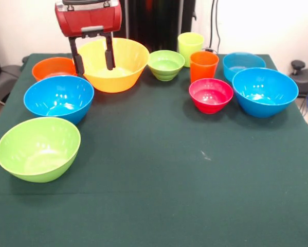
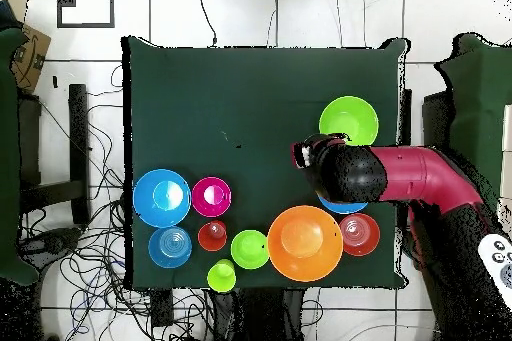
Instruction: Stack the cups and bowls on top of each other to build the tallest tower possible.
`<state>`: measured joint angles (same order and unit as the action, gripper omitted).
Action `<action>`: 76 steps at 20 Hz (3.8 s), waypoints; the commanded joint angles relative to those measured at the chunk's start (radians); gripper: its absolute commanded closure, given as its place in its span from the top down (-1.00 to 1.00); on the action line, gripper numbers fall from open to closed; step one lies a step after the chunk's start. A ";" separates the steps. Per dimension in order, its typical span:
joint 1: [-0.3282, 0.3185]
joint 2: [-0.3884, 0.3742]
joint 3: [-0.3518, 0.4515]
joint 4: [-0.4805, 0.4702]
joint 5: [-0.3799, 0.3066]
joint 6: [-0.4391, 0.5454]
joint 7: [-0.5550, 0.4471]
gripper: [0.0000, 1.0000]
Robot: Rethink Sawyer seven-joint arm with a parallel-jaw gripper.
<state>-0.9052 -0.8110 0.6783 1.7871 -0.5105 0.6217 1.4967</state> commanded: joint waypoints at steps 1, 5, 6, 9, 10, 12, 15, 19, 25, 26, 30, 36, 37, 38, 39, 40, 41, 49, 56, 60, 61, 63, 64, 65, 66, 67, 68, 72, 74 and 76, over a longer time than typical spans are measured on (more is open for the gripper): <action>0.020 0.022 0.092 -0.073 -0.069 0.146 -0.309 1.00; 0.007 0.000 0.126 -0.076 -0.056 0.169 -0.310 1.00; 0.006 -0.007 0.132 -0.077 -0.052 0.178 -0.306 1.00; 0.010 -0.033 0.143 -0.076 -0.044 0.202 -0.289 1.00; 0.010 -0.041 0.145 -0.072 -0.043 0.208 -0.282 1.00; 0.008 -0.047 0.153 -0.076 -0.037 0.221 -0.271 1.00; 0.023 -0.042 0.155 -0.108 -0.032 0.257 -0.257 1.00; 0.018 -0.046 0.170 -0.116 -0.025 0.282 -0.254 1.00; 0.017 -0.013 0.179 -0.097 -0.035 0.258 -0.219 1.00; 0.018 -0.004 0.179 -0.097 -0.040 0.247 -0.214 1.00; 0.011 0.005 0.185 -0.095 -0.044 0.247 -0.220 1.00; 0.003 0.008 0.207 -0.078 -0.040 0.299 -0.277 1.00; 0.010 0.009 0.204 -0.077 -0.050 0.320 -0.293 1.00; 0.019 0.012 0.200 -0.079 -0.059 0.340 -0.303 1.00; 0.027 0.014 0.196 -0.082 -0.068 0.361 -0.312 1.00; 0.030 0.018 0.198 -0.085 -0.073 0.386 -0.332 1.00; 0.033 0.017 0.201 -0.083 -0.076 0.408 -0.345 1.00; 0.025 0.030 0.240 -0.033 -0.123 0.416 -0.391 1.00; 0.029 0.036 0.257 0.022 -0.155 0.396 -0.388 1.00; 0.034 0.050 0.257 0.037 -0.170 0.366 -0.366 1.00; 0.038 0.056 0.256 0.039 -0.175 0.358 -0.356 1.00; 0.054 0.072 0.252 0.037 -0.186 0.346 -0.332 1.00; 0.054 0.074 0.252 0.043 -0.189 0.341 -0.324 1.00; 0.067 0.081 0.246 0.038 -0.198 0.340 -0.307 1.00; 0.073 0.083 0.242 0.040 -0.204 0.341 -0.299 1.00; 0.079 0.086 0.239 0.041 -0.211 0.341 -0.291 1.00; 0.077 0.086 0.239 0.049 -0.212 0.341 -0.288 1.00; 0.070 0.093 0.242 0.068 -0.220 0.348 -0.296 1.00; 0.063 0.095 0.245 0.081 -0.224 0.347 -0.300 1.00; 0.062 0.099 0.244 0.088 -0.230 0.344 -0.293 1.00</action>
<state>-0.8671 -0.7518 0.9319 1.7998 -0.6457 0.9538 1.4449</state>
